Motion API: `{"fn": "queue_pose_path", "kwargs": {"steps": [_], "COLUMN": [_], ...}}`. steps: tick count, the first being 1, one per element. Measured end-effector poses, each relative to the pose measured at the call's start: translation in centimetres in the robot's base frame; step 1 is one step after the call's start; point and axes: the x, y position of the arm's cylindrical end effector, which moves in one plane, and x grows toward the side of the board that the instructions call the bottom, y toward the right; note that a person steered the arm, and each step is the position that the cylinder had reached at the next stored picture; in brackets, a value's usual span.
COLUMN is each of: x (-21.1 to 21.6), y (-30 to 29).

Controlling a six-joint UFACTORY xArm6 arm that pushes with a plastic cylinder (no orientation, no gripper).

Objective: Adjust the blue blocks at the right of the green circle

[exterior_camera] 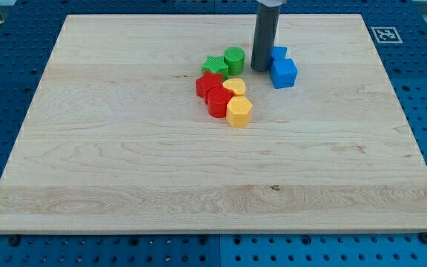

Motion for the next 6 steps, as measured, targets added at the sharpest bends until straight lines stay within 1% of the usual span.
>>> {"fn": "queue_pose_path", "kwargs": {"steps": [2,3,5,6], "x": [3.5,6.1,6.1,5.1], "y": [-1.7,-0.1,4.6,4.6]}}
